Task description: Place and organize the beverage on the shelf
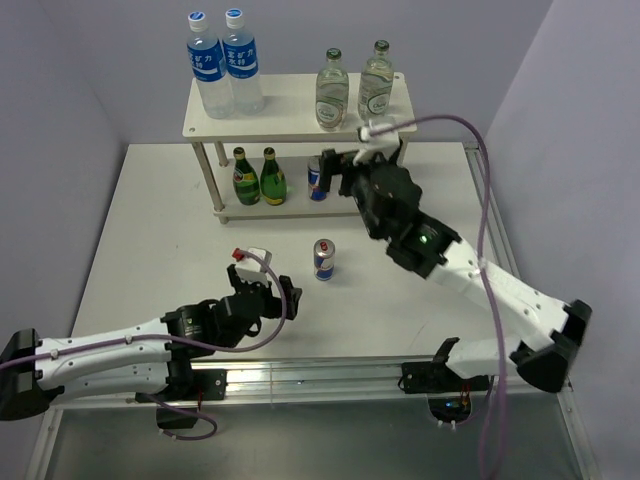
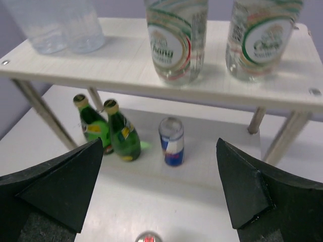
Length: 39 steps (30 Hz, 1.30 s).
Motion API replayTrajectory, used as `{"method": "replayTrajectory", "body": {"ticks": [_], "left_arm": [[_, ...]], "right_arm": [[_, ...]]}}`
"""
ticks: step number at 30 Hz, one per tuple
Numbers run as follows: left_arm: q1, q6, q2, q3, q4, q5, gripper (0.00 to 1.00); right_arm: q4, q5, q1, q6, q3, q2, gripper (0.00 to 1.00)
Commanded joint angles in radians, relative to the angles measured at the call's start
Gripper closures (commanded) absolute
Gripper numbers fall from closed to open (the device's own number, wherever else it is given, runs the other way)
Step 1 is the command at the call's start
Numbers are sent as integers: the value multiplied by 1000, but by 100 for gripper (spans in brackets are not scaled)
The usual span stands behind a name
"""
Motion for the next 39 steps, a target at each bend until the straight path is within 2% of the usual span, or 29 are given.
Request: {"method": "replayTrajectory", "body": {"ticks": [1,5,9,11,15,18,21,32,36,38,39], "left_arm": [[-53,65,-1,-41,156,44,2],[-98,117,101,-84,344,33,1],[-103,176,333,-49,495,-40,1],[-103,231,414,-15,603,-62,1],[-72,292,636,74,713,-118,1],[-44,320,733,117,795,-128,1],[-5,331,818,158,849,-119,1],[134,364,1054,362,886,-115,1],[175,383,1105,411,897,-100,4],[186,400,1114,433,906,-91,14],[190,406,1122,440,906,-91,25]], "right_arm": [[59,142,80,42,-137,-186,0],[-11,204,144,131,-294,-373,0],[-129,216,177,220,-412,-554,0],[-168,227,186,234,-432,-592,0],[-264,242,203,277,-469,-677,0],[-300,231,204,297,-494,-725,0],[-318,212,206,309,-523,-757,0],[-352,173,206,292,-535,-813,0],[-352,165,206,295,-541,-823,0],[-349,164,206,294,-541,-829,0],[-346,162,206,294,-544,-836,0]]}}
